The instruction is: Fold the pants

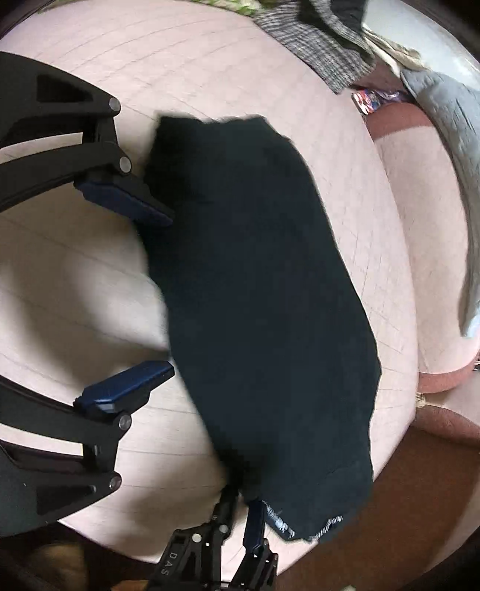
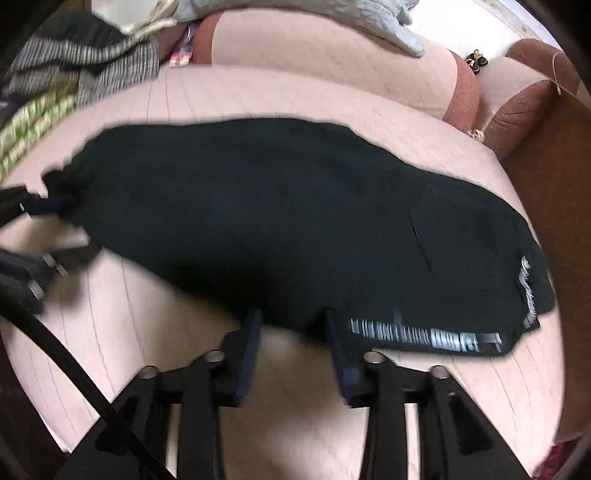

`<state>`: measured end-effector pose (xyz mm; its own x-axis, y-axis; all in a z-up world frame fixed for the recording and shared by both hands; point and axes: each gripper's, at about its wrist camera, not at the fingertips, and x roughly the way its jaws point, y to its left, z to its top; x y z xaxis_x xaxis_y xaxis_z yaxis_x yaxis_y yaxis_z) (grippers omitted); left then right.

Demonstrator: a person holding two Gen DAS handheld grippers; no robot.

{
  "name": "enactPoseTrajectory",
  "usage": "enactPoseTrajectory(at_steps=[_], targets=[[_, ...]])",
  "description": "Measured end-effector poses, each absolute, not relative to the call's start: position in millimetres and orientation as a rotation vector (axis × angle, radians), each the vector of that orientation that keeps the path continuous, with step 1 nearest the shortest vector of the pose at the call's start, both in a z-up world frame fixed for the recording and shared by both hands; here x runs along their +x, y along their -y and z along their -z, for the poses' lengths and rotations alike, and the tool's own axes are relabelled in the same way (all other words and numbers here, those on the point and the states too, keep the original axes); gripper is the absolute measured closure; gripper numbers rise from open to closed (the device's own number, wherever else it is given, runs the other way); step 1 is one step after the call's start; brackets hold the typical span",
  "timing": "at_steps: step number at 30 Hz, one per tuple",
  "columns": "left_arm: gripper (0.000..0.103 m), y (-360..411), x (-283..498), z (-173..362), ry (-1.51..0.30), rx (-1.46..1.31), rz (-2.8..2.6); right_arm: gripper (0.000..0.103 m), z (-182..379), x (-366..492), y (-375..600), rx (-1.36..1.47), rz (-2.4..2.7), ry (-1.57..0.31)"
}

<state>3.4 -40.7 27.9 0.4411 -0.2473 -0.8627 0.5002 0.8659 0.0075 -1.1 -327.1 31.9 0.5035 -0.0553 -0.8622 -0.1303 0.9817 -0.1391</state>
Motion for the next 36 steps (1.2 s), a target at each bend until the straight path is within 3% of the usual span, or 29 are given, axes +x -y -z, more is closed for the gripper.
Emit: enactPoseTrajectory(at_steps=[2,9,15,18,19,20,25,31,36], targets=[[0.029,15,-4,-31,-1.026,0.203,0.504,0.047,-29,-12,338,-0.163,-0.042,-1.051],[0.029,-69,14,-46,-0.986,-0.2,0.375,0.047,-71,-12,356,0.001,-0.123,-1.014],[0.029,-76,51,-33,-0.938,-0.551,0.394,0.045,-116,56,292,0.136,-0.365,-1.033],[0.029,-73,44,-21,-0.916,-0.548,0.414,0.038,-125,81,255,0.124,-0.446,-1.088],[0.034,-75,44,-17,-0.92,-0.542,0.407,0.038,-127,92,236,0.101,-0.47,-1.118],[0.041,-81,47,-16,-0.923,-0.56,0.404,0.037,-126,99,225,0.084,-0.478,-1.132],[0.041,-108,49,-13,-0.919,-0.693,0.412,0.031,-107,150,140,-0.101,-0.487,-1.275],[0.038,-100,46,-13,-0.931,-0.629,0.381,0.027,-51,196,74,-0.267,-0.388,-1.504],[0.032,-100,45,-10,-0.919,-0.658,0.365,0.019,-20,206,48,-0.436,-0.297,-1.575]])
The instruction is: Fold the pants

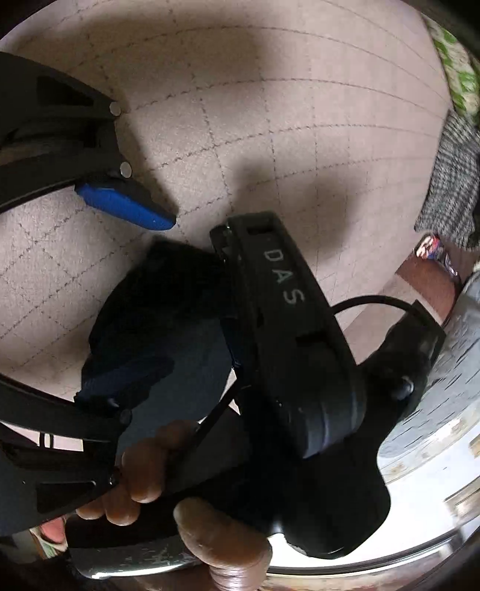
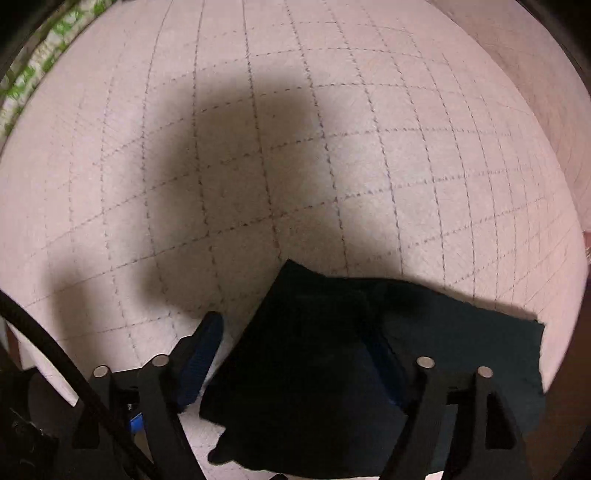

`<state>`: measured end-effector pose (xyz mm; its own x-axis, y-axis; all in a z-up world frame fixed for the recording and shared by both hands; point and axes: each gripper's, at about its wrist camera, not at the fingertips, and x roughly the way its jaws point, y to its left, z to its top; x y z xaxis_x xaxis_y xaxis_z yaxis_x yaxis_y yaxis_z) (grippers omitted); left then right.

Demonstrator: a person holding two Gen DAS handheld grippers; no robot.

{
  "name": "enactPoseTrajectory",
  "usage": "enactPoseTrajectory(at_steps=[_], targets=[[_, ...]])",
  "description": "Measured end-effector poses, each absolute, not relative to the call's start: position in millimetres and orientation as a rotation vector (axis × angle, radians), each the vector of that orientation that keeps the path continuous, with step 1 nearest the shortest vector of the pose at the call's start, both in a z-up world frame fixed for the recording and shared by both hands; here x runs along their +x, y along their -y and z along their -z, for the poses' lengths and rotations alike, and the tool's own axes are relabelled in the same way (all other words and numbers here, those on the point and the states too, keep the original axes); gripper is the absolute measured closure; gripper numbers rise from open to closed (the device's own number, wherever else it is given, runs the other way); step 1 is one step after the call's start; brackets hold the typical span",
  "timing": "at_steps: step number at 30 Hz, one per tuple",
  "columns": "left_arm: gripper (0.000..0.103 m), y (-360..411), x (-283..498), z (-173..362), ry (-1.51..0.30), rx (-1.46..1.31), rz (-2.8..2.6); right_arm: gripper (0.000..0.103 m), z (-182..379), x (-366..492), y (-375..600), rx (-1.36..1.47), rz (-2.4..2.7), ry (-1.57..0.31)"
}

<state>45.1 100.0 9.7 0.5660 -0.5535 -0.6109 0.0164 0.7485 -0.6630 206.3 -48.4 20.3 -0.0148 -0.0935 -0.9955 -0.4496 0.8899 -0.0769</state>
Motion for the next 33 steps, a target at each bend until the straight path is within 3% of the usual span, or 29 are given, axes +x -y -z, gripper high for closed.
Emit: enactPoseTrajectory(at_steps=[4,7,8,9,10,18,28,30,33], targets=[[0.021,-95,41,-9,-0.87,-0.671,0.347,0.027,-21,209,52,-0.454,-0.333,-1.587],[0.025,-83,39,-10,-0.859,-0.613,0.325,0.051,-24,208,54,-0.5,-0.345,-1.573],[0.058,-79,40,-9,-0.863,-0.605,0.34,0.064,-27,206,53,-0.539,-0.344,-1.558],[0.083,-77,43,-5,-0.892,-0.626,0.385,0.075,-29,202,55,-0.565,-0.336,-1.546],[0.09,-78,50,9,-0.961,-0.698,0.435,0.078,-31,200,56,-0.595,-0.33,-1.533],[0.09,-83,40,7,-0.94,-0.821,0.502,0.081,-67,180,94,-0.482,-0.377,-1.421],[0.09,1,49,-23,-0.983,-0.705,0.615,0.081,-101,164,223,-0.167,-0.348,-1.323],[0.087,20,50,-24,-1.0,-0.687,0.637,0.081,-100,160,245,-0.101,-0.34,-1.313],[0.074,43,43,-26,-1.028,-0.666,0.658,0.08,-90,153,279,-0.022,-0.301,-1.289]])
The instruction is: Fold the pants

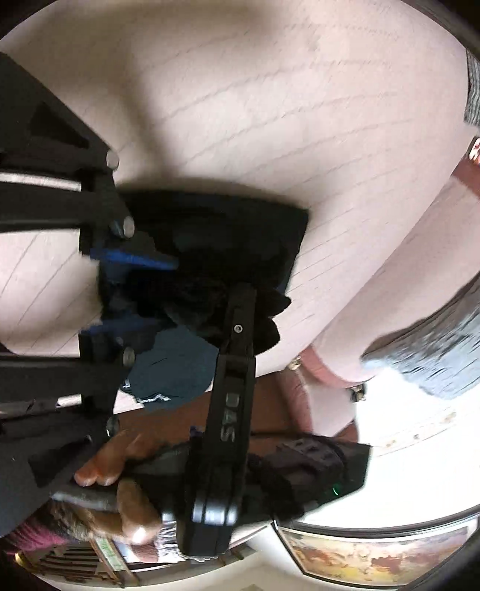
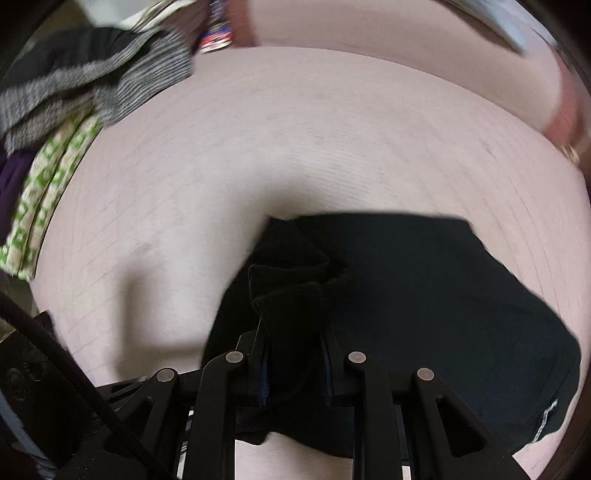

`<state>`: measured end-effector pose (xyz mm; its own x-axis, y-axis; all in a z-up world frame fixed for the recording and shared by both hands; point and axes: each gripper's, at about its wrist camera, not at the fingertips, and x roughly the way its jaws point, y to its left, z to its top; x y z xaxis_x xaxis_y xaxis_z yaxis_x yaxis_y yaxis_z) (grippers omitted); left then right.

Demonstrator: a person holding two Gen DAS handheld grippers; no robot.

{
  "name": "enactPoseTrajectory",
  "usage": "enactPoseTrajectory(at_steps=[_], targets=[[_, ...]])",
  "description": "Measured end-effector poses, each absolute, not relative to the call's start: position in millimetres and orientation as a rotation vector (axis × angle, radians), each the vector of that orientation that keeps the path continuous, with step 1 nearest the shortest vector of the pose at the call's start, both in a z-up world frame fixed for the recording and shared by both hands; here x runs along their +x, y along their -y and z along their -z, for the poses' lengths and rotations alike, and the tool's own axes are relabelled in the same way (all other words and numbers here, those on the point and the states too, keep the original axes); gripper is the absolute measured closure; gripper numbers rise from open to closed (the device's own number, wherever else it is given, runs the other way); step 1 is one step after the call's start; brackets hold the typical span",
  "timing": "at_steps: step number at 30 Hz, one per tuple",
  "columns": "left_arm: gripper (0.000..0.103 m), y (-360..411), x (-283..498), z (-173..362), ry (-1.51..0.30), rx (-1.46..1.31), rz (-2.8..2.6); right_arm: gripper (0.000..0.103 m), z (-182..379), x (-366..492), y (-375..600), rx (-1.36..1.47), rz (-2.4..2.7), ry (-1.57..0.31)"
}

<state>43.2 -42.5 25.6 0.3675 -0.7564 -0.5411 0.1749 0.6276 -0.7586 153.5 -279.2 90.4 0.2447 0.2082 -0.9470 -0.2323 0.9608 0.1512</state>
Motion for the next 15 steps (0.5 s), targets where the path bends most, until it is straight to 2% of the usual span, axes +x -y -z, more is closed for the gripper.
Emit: enactPoseTrajectory(at_steps=[2,4,6,12,15], targets=[[0.067,50,34,-26,-1.04,-0.643,0.672,0.078,-77,150,303,-0.023,-0.239,-1.274],[0.06,50,30,-31,-1.045,-0.61,0.668,0.067,-67,150,329,-0.027,-0.167,-1.257],[0.058,46,24,-36,-1.039,-0.587,0.661,0.05,-65,146,360,0.007,-0.071,-1.221],[0.05,21,1,-46,-1.009,-0.525,0.553,0.05,-105,114,399,0.103,-0.019,-1.026],[0.05,12,-7,-43,-1.024,-0.526,0.525,0.058,-118,97,393,0.239,-0.197,-0.972]])
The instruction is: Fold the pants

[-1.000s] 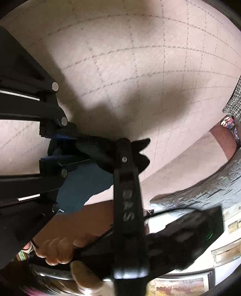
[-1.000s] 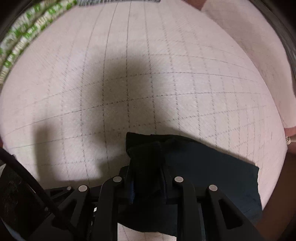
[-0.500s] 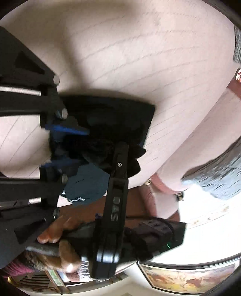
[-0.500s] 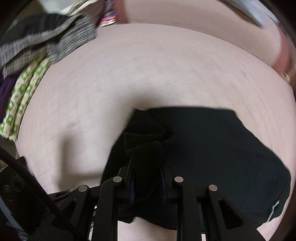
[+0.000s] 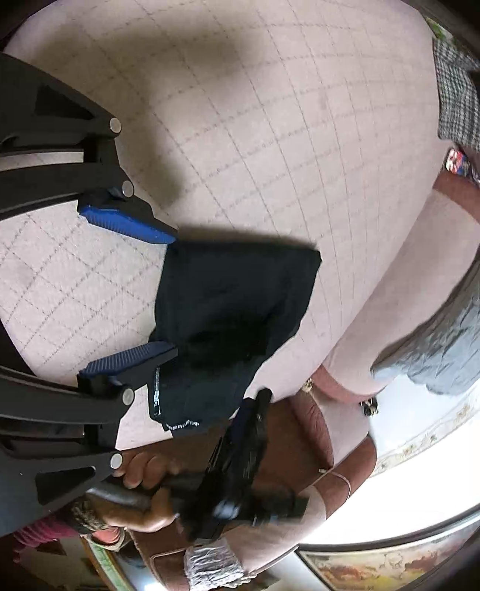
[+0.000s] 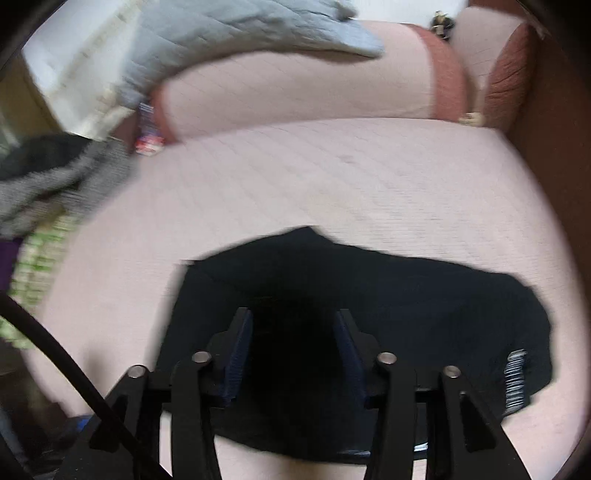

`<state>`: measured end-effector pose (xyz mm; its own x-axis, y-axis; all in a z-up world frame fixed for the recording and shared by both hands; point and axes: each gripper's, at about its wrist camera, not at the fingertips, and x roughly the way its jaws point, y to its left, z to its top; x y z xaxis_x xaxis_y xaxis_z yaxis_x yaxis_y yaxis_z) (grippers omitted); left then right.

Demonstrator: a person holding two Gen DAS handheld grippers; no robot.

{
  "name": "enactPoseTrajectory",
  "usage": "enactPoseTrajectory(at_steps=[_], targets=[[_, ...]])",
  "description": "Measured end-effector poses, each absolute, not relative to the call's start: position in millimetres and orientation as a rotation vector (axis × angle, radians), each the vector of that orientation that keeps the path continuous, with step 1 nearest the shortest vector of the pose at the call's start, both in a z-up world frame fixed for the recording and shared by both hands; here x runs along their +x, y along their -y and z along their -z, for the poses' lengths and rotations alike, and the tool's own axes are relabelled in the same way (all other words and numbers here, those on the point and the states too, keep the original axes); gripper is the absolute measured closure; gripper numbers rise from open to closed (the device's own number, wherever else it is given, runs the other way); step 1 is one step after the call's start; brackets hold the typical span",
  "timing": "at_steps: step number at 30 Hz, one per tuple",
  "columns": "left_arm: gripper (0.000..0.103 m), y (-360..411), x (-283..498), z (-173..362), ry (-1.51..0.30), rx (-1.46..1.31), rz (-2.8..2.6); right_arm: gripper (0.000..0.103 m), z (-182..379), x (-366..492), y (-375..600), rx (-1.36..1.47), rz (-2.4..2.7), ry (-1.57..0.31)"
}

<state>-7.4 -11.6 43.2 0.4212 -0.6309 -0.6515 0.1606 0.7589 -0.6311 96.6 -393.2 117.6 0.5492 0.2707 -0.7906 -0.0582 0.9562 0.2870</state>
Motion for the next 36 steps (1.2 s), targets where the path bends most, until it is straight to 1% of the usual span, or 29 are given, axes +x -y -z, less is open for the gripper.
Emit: enactPoseTrajectory(at_steps=[2,4,7,8,9,10,11,12,14,16,17,18,20,24,25,28,32,33,34,35,36], targets=[[0.049,14,-6,-43,-1.027,-0.511,0.512,0.058,-112,91,381,0.336,-0.325,-0.968],[0.049,19,-5,-46,-1.027,-0.491,0.49,0.058,-94,94,366,0.433,-0.428,-1.007],[0.047,20,-8,-50,-1.02,-0.473,0.487,0.058,-58,97,359,0.457,-0.392,-1.09],[0.045,19,-10,-52,-1.015,-0.464,0.482,0.071,-46,98,365,0.444,-0.325,-1.106],[0.044,18,-11,-54,-1.009,-0.454,0.477,0.097,-38,95,377,0.453,-0.277,-1.096],[0.041,17,-13,-56,-1.001,-0.445,0.469,0.098,-35,92,386,0.481,-0.26,-1.087],[0.04,16,-13,-57,-0.994,-0.438,0.461,0.097,-34,85,403,0.513,-0.198,-1.064],[0.039,16,-13,-57,-0.992,-0.432,0.453,0.081,-37,79,412,0.489,-0.106,-1.051],[0.039,18,-11,-56,-0.998,-0.428,0.446,0.079,-45,66,428,0.426,0.026,-0.996],[0.039,23,-9,-54,-1.008,-0.418,0.442,0.078,-50,54,445,0.49,-0.002,-0.962],[0.039,27,-9,-53,-1.015,-0.408,0.444,0.076,-54,46,452,0.513,0.0,-0.944],[0.039,31,-9,-52,-1.02,-0.399,0.448,0.072,-58,39,459,0.51,0.01,-0.917],[0.039,42,-9,-52,-1.031,-0.367,0.455,0.07,-67,31,463,0.482,0.049,-0.871],[0.039,64,-8,-52,-1.049,-0.293,0.469,0.069,-68,18,460,0.521,0.003,-0.79],[0.039,67,-8,-52,-1.051,-0.288,0.471,0.069,-70,16,468,0.535,-0.037,-0.783],[0.039,75,-8,-50,-1.061,-0.266,0.467,0.069,-73,33,443,0.596,-0.24,-0.788],[0.039,83,-6,-47,-1.084,-0.244,0.452,0.052,-55,86,412,0.715,-0.486,-0.874],[0.039,87,-3,-48,-1.08,-0.234,0.452,0.051,-46,103,406,0.708,-0.472,-0.909],[0.039,93,2,-49,-1.069,-0.218,0.451,0.051,-37,115,404,0.688,-0.43,-0.942],[0.039,98,8,-49,-1.06,-0.203,0.45,0.06,-28,127,405,0.665,-0.371,-0.966],[0.039,103,17,-47,-1.055,-0.185,0.45,0.073,-23,134,410,0.644,-0.313,-0.949]])
